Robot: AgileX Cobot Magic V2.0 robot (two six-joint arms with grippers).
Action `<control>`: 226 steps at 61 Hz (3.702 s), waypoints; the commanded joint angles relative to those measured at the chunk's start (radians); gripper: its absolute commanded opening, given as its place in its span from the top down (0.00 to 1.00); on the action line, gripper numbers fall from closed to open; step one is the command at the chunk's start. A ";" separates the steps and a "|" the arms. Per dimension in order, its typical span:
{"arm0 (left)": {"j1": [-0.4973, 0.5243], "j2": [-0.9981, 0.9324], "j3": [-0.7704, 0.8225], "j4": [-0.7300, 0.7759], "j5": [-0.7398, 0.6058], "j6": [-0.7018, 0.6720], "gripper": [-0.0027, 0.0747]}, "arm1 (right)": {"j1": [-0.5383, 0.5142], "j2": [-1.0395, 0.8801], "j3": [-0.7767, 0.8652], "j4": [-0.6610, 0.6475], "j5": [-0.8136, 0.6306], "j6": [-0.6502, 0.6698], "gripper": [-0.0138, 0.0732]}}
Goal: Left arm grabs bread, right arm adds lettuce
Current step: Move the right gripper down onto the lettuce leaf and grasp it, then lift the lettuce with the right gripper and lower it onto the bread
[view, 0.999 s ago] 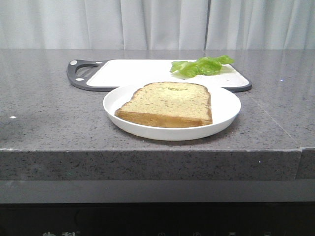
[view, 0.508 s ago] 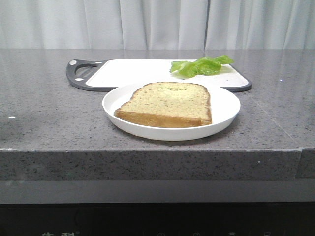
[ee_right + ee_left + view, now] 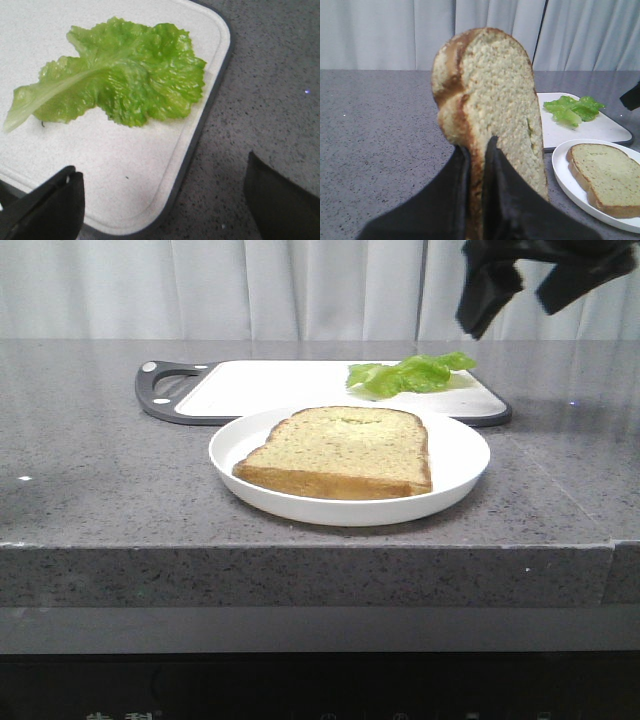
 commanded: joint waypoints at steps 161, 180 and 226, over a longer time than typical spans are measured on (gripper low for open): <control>0.001 0.006 -0.028 -0.004 -0.092 -0.001 0.99 | 0.294 -0.285 0.286 0.148 -0.086 -0.127 0.91; 0.001 0.006 -0.028 -0.004 -0.092 -0.001 0.99 | 0.294 -0.285 0.286 0.154 0.007 -0.126 0.91; 0.001 0.006 -0.028 -0.004 -0.092 -0.001 0.99 | 0.294 -0.230 0.284 0.162 0.088 -0.126 0.43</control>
